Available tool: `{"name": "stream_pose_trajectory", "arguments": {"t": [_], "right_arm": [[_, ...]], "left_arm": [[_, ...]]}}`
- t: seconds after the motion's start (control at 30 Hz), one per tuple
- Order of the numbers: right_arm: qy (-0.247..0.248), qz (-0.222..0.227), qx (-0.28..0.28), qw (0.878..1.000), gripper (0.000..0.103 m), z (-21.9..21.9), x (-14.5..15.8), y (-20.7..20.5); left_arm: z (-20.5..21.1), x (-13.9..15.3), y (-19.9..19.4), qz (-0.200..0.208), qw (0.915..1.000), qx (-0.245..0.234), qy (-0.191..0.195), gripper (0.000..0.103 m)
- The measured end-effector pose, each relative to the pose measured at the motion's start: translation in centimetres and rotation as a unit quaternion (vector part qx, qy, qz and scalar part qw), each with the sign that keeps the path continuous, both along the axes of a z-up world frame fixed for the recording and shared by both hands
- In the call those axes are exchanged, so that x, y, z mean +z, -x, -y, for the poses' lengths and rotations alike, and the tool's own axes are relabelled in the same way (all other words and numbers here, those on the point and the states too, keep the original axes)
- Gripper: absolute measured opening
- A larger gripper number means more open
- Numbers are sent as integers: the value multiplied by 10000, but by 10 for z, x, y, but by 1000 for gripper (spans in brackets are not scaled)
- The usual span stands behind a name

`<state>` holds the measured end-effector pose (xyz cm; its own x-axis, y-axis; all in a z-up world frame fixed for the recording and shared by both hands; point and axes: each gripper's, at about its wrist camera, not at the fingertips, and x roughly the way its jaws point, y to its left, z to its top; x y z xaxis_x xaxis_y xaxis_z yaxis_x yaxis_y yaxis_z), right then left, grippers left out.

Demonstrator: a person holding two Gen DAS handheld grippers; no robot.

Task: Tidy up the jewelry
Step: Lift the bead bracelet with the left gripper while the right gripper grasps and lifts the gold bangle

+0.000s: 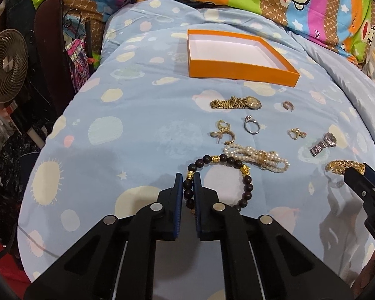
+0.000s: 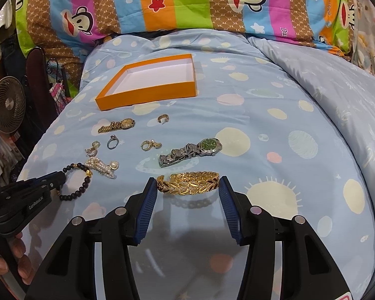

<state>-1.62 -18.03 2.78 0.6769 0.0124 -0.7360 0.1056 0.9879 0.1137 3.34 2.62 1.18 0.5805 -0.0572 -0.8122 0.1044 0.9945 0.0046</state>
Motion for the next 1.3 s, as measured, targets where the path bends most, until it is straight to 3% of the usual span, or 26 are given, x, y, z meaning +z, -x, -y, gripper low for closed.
{"name": "stream_pose_trajectory", "arguments": {"t": [0.13, 0.23, 0.27, 0.57, 0.63, 0.67, 0.73, 0.87, 1.2, 1.3], "right_arm": [[-15, 114, 25, 9999, 47, -2, 8, 0], [-48, 169, 86, 9998, 18, -4, 14, -1], [-51, 175, 98, 9998, 15, -4, 15, -2], [-130, -48, 57, 9999, 15, 5, 2, 4], [-62, -63, 3, 10000, 24, 8, 0, 6], [0, -32, -102, 9999, 39, 12, 0, 7], [72, 61, -286, 9995, 56, 21, 1, 7], [194, -77, -438, 9988, 72, 37, -3, -8], [441, -504, -480, 9966, 74, 37, -29, -34], [344, -484, -504, 9970, 59, 40, -30, -33]], "left_arm": [[2, 19, 6, 213, 9997, -76, 57, 7], [3, 36, 9, 401, 9991, -134, 102, 7], [3, 40, 9, 448, 9988, -144, 126, 7], [-6, 52, 12, 563, 9981, -71, 229, 7], [-8, 47, 12, 506, 9984, -43, 249, 7], [-8, 46, 12, 486, 9985, -41, 251, 7], [-8, 42, 12, 431, 9988, -29, 249, 7], [-8, 38, 12, 394, 9989, -23, 248, 7], [-1, 34, 9, 330, 9993, -70, 189, 7], [0, 34, 7, 332, 9993, -78, 184, 7]]}}
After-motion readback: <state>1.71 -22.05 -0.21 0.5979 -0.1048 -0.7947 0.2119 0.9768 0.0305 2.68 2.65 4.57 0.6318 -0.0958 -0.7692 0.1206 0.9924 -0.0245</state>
